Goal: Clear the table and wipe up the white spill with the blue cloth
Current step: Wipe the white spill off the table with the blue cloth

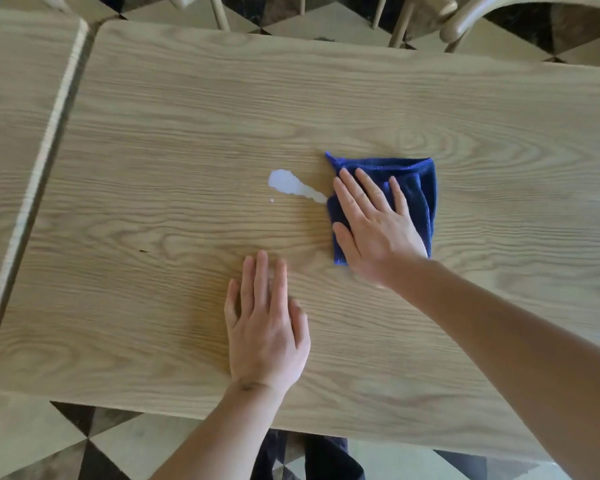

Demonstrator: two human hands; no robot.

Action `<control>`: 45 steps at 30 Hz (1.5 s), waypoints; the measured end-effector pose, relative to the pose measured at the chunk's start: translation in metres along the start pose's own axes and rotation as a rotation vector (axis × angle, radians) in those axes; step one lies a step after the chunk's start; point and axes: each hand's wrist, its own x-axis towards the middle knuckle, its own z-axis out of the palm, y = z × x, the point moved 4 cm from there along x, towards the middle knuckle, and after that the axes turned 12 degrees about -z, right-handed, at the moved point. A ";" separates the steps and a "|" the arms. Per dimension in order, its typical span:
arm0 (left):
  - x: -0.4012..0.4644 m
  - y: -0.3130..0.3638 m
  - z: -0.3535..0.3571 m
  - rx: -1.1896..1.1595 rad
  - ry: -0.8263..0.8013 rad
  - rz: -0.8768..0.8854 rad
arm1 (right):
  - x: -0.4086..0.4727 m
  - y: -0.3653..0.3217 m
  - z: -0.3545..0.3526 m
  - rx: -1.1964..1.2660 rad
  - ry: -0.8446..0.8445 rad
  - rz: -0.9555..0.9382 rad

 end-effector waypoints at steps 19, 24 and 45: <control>0.024 -0.075 -0.037 -0.228 0.045 -0.096 | -0.080 -0.114 0.026 0.094 0.052 0.490; 0.072 -0.107 -0.037 -0.022 0.060 -0.093 | -0.057 -0.100 0.027 0.090 0.076 0.635; 0.081 -0.107 -0.035 0.057 0.013 -0.050 | 0.198 -0.026 -0.011 0.156 0.231 0.742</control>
